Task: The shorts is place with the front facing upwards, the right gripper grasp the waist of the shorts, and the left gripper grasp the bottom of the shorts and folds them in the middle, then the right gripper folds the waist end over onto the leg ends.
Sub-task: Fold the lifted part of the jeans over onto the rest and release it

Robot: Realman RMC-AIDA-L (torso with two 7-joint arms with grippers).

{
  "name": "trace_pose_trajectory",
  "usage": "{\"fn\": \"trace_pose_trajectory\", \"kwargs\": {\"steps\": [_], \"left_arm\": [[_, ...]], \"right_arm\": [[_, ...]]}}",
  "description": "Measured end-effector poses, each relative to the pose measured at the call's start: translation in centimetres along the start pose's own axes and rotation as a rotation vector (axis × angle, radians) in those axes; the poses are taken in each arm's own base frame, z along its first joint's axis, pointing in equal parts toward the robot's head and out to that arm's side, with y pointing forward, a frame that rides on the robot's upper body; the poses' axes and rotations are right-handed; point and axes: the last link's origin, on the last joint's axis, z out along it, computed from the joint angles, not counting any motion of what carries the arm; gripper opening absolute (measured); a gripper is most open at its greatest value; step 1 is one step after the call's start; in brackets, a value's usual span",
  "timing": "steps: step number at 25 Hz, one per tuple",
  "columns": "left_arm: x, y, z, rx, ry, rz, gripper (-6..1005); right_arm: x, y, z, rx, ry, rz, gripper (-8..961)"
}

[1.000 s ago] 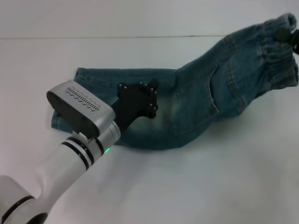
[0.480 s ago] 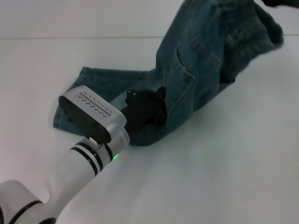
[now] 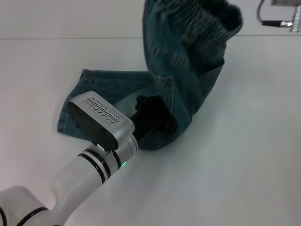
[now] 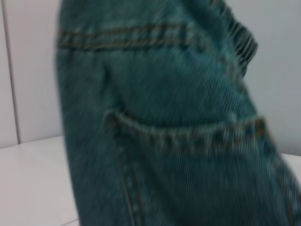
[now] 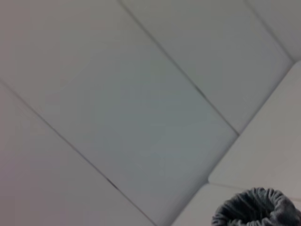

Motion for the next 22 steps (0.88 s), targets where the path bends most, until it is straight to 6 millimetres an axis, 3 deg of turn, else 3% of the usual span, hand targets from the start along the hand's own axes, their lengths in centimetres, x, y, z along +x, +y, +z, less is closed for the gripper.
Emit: {"fn": "trace_pose_trajectory", "kwargs": {"steps": [12,22], "left_arm": [[-0.7,-0.3,-0.8,0.04,-0.011,-0.034,0],[-1.1,0.2,-1.1,0.032,-0.024,-0.049,0]], "right_arm": [[3.0,1.1,6.4,0.018,0.161,-0.071,93],[3.8,2.4,11.1,0.048,0.273,-0.201,93]]}}
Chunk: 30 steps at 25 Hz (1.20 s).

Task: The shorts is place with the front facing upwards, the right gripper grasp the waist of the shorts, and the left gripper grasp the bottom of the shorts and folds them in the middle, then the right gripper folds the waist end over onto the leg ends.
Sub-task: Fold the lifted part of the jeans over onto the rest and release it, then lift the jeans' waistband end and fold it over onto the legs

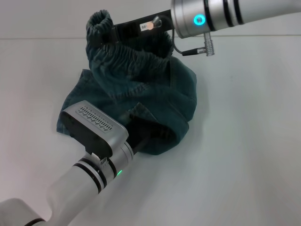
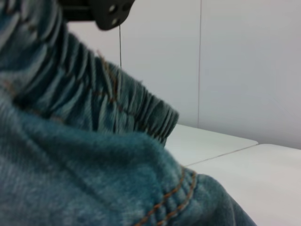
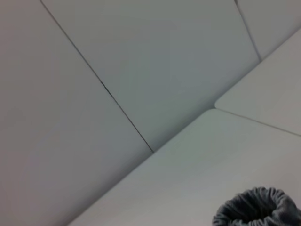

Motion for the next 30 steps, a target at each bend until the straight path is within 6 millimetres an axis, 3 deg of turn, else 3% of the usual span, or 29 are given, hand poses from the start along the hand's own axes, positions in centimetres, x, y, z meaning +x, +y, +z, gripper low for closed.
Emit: {"fn": "trace_pose_trajectory", "kwargs": {"steps": [8,17,23,30], "left_arm": [[-0.2,0.1,-0.2,0.002,-0.002,-0.006,0],[-0.3,0.2,-0.4,0.005,-0.002,-0.013,1],[-0.5,0.1,-0.6,0.014,-0.005,-0.02,1],[-1.1,-0.9,-1.9,0.058,0.008,-0.03,1]], "right_arm": [[-0.2,0.1,2.1,0.049,0.029,-0.108,92],[-0.3,1.1,3.2,0.055,0.083,-0.178,146],[-0.6,0.6,1.5,0.057,0.048,-0.158,386],[0.2,-0.2,-2.9,0.087,-0.061,-0.151,692]]}}
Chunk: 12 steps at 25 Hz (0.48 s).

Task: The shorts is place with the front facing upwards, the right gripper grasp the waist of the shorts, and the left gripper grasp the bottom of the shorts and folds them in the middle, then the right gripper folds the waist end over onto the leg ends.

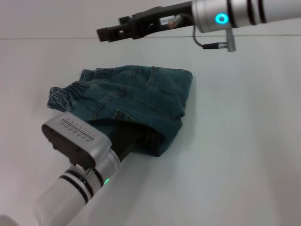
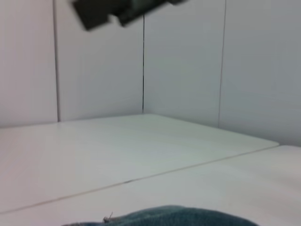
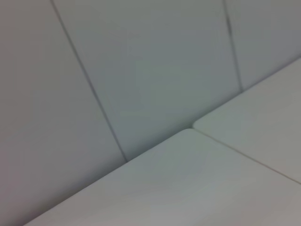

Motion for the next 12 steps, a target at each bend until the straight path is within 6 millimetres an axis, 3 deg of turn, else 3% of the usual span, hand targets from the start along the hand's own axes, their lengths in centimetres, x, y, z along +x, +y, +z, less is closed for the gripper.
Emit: {"fn": "trace_pose_trajectory", "kwargs": {"steps": [3,8,11,12], "left_arm": [[-0.2,0.2,-0.9,-0.011,0.025,0.006,1],[-0.7,0.3,-2.3,0.003,0.05,-0.002,0],[-0.8,-0.1,-3.2,0.029,0.076,-0.011,0],[-0.9,-0.9,-4.4,0.063,0.109,-0.022,0]], "right_arm": [[1.0,-0.7,-1.2,0.014,-0.017,0.039,832],[2.6,-1.7,-2.8,0.021,-0.049,0.101,958],[3.0,-1.9,-3.8,0.014,-0.098,0.117,958],[3.1,-2.0,-4.1,0.013,-0.115,0.12,958]]}}
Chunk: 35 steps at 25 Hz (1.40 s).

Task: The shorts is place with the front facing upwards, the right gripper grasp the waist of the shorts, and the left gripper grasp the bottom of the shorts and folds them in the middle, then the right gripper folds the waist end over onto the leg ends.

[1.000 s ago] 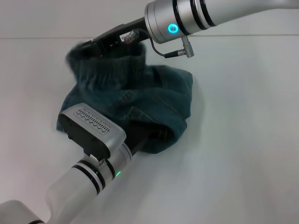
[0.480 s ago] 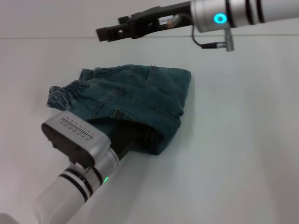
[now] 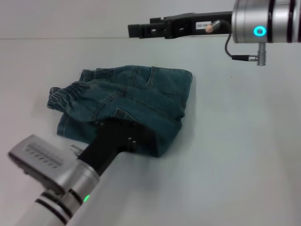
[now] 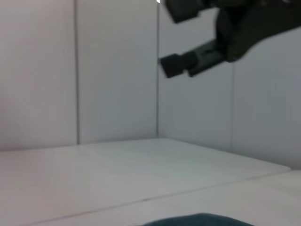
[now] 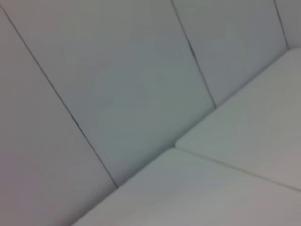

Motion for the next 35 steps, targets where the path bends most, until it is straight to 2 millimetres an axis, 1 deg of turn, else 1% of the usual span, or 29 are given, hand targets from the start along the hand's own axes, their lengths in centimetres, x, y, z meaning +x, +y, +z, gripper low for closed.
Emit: {"fn": "trace_pose_trajectory", "kwargs": {"steps": [2,5,10,14,15,17,19,20,22,25,28,29,31,34,35], "left_arm": [[-0.1,-0.6,-0.5,0.015,0.008,-0.009,0],[-0.3,-2.0,-2.0,0.048,0.024,-0.059,0],[-0.4,-3.9,-5.3,0.087,0.076,-0.091,0],[0.2,-4.9,-7.9,0.102,0.148,-0.068,1],[0.6,-5.1,-8.6,0.094,0.177,-0.066,1],[1.3,-5.5,-9.2,0.078,0.217,-0.09,15],[1.6,-6.3,-9.2,0.043,0.213,-0.172,29],[1.6,-6.6,-9.1,0.025,0.203,-0.198,36],[1.7,-7.1,-8.6,-0.08,0.134,-0.266,71],[2.0,-7.2,-7.7,-0.255,0.008,-0.284,122],[2.5,-7.3,-7.4,-0.338,-0.047,-0.274,174],[3.3,-7.6,-7.3,-0.393,-0.069,-0.25,191],[4.0,-8.0,-7.3,-0.422,-0.078,-0.227,226],[4.9,-8.7,-7.2,-0.447,-0.097,-0.196,424],[5.2,-8.9,-7.2,-0.449,-0.104,-0.187,464]], "right_arm": [[0.2,-0.2,-0.7,0.001,-0.027,0.011,959],[0.4,-0.7,-1.4,0.01,-0.047,0.025,959],[1.0,-1.3,-2.8,0.017,-0.075,0.028,959],[2.0,-1.4,-4.7,-0.009,-0.132,-0.012,958],[2.4,-1.4,-5.2,-0.015,-0.148,-0.028,958],[3.6,-1.3,-6.6,-0.03,-0.179,-0.083,958],[5.1,-1.2,-7.7,-0.039,-0.189,-0.128,959],[6.2,-1.1,-8.5,-0.043,-0.186,-0.148,959],[8.0,-0.9,-9.8,-0.05,-0.181,-0.182,959],[10.8,-0.5,-11.5,-0.061,-0.159,-0.219,959],[12.8,0.2,-12.2,-0.088,-0.121,-0.243,958],[13.1,0.3,-12.2,-0.095,-0.107,-0.246,958],[13.7,0.4,-12.1,-0.101,-0.08,-0.244,958],[14.2,0.4,-12.1,-0.103,-0.048,-0.244,958],[14.3,0.4,-12.0,-0.103,-0.041,-0.245,958]]}}
